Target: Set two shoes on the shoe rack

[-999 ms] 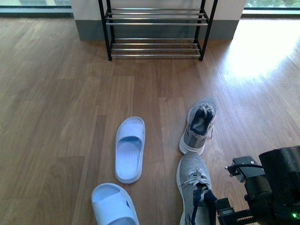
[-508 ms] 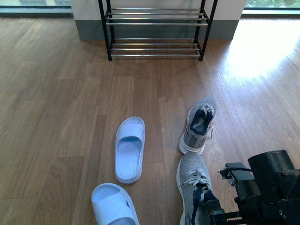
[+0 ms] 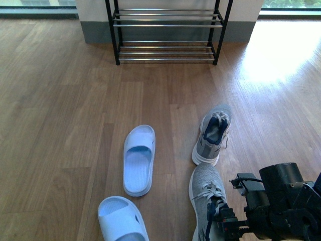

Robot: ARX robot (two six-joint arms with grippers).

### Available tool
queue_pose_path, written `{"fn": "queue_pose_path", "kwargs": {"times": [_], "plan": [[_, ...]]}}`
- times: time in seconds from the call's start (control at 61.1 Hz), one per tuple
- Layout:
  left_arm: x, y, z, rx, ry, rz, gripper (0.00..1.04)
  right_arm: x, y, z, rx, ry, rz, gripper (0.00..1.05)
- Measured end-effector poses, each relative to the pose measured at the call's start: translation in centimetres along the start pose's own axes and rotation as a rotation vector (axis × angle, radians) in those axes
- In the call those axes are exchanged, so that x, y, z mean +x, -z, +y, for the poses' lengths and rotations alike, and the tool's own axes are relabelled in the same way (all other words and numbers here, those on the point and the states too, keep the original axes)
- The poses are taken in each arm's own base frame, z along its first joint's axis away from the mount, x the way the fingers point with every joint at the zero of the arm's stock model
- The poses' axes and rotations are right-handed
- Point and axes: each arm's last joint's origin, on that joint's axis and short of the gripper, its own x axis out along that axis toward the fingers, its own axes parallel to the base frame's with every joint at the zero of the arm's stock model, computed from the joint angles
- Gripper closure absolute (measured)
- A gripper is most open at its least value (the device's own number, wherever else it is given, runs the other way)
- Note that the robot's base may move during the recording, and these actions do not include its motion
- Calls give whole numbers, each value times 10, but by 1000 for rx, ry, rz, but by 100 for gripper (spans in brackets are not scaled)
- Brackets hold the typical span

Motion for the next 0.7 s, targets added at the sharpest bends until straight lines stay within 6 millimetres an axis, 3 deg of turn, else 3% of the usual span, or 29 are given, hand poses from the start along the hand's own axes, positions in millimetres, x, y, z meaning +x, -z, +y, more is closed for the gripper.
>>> {"fn": "queue_pose_path", "kwargs": {"times": [0.131,0.311,0.475,0.704], "plan": [[0,0,0,0,0,0,9,2,1,0,-1,-16,-6,75],[0,0,0,0,0,0,9,-2,6,0,0,-14,-20,103],[0,0,0,0,0,0,9,-15,10,-2,9,10,-33,103],[0,0,0,0,0,0,9,-76,-8,-10,28,19,-126,103]]}}
